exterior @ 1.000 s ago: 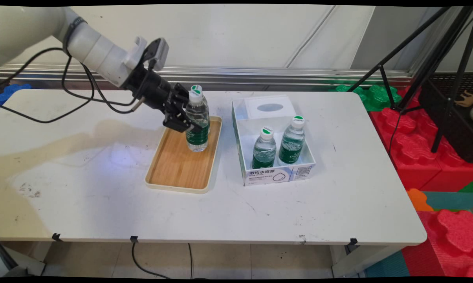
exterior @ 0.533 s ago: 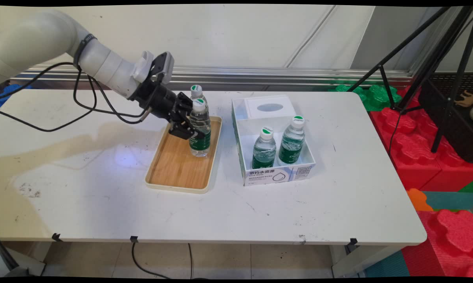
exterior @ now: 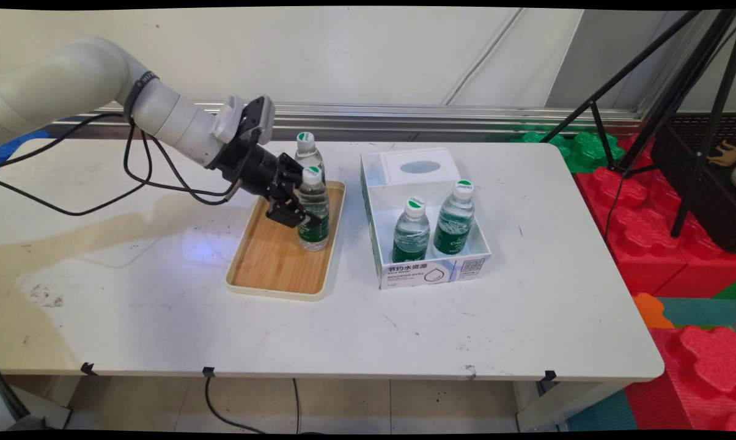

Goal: Place the picked object on the tray

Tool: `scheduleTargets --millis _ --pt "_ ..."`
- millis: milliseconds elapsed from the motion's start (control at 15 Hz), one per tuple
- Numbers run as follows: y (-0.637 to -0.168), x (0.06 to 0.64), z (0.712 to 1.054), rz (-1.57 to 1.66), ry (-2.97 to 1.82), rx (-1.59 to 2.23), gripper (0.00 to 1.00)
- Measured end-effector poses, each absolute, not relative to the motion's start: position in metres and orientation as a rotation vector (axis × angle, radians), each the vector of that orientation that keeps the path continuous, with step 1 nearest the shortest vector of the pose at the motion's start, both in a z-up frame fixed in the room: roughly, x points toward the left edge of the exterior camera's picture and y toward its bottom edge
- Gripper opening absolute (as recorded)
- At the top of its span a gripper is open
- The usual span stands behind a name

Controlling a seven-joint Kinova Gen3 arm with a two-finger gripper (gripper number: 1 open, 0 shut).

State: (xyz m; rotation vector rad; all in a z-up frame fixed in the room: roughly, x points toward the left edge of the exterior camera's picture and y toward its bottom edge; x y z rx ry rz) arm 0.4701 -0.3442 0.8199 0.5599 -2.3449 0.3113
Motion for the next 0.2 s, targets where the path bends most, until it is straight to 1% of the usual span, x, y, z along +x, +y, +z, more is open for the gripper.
scheduleTargets --millis 67,200 --pt "-0.3439 0.4699 0.8190 0.311 -2.344 0.560 1.00" --pt "-0.3434 0.4695 0.8173 0.310 -2.340 0.562 1.00"
